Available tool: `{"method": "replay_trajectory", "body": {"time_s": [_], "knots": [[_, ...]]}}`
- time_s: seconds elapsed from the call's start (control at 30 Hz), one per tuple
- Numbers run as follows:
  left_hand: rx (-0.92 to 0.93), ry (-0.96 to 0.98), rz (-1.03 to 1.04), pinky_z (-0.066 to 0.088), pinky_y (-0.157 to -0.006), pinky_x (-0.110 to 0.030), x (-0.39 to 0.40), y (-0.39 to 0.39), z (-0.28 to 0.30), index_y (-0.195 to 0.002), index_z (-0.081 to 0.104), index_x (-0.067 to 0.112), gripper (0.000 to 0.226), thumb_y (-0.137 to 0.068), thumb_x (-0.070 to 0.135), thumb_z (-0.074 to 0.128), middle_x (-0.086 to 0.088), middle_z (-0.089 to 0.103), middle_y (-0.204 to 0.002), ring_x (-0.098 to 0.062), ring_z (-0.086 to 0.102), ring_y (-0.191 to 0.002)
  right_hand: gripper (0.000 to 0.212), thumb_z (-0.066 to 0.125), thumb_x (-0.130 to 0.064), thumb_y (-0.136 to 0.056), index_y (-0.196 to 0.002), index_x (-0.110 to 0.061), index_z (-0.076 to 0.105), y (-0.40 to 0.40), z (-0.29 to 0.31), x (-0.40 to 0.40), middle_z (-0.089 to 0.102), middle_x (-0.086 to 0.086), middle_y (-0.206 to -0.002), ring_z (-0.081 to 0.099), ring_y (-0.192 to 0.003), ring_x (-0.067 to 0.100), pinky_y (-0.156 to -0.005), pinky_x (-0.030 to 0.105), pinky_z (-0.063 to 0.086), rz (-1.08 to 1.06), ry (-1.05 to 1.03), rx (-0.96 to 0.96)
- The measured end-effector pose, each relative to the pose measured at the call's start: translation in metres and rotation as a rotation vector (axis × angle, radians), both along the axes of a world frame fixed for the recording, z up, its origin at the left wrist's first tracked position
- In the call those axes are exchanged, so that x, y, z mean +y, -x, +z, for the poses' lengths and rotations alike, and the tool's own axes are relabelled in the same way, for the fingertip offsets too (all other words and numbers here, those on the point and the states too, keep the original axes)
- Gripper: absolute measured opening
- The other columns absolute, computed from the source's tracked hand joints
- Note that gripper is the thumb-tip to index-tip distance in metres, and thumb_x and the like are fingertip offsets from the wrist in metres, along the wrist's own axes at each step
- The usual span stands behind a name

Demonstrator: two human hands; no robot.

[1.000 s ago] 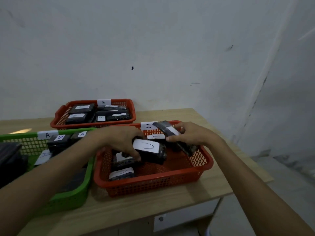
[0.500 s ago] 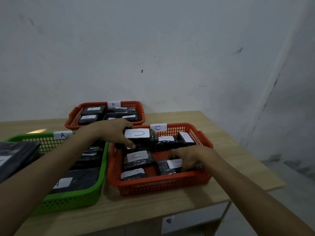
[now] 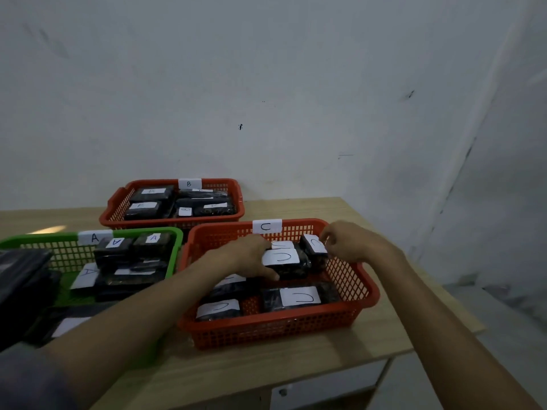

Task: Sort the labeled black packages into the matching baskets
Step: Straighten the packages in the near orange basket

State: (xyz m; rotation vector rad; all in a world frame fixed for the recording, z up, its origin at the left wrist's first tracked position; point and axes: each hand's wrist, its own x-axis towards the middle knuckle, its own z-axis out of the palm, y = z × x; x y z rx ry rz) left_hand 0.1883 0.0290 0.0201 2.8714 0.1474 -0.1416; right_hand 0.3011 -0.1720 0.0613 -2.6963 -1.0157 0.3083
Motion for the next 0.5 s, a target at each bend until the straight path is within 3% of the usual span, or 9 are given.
{"method": "replay_trajectory", "body": {"time_s": [0.23,0.4,0.5], "knots": [[-0.034,-0.085,0.017,0.050,-0.091,-0.041,-0.014,-0.021,-0.024,-0.124,0.056,0.019,0.062,-0.076,0.054,0.074,0.000,0.060,-0.119,-0.020,0.055,-0.107,0.026,0.068,-0.020,-0.091,-0.117,-0.017,0.067,0.007,-0.019,0.010,0.066,0.002,-0.118,0.062,-0.102,0.018,-0.083,0.032,0.051,0.099,0.002,0.031],[-0.025,-0.069,0.020,0.050,-0.093,-0.041,-0.008,-0.020,-0.025,-0.125,0.056,0.020,0.061,-0.077,0.050,0.076,0.000,0.058,-0.120,-0.019,0.055,-0.108,0.029,0.070,-0.026,-0.090,-0.117,-0.020,0.062,0.007,-0.046,0.019,0.064,0.000,-0.105,0.062,-0.094,0.017,-0.085,0.037,0.055,0.109,0.001,-0.023],[-0.042,0.009,-0.006,0.052,-0.088,-0.036,-0.003,-0.010,-0.010,-0.117,0.058,0.020,0.049,-0.080,0.050,0.073,0.003,0.058,-0.112,-0.015,0.057,-0.099,0.030,0.071,-0.030,-0.088,-0.115,-0.023,0.060,0.004,-0.056,0.020,0.062,-0.001,-0.106,0.061,-0.094,0.017,-0.084,0.039,0.055,0.099,0.008,-0.071]]}}
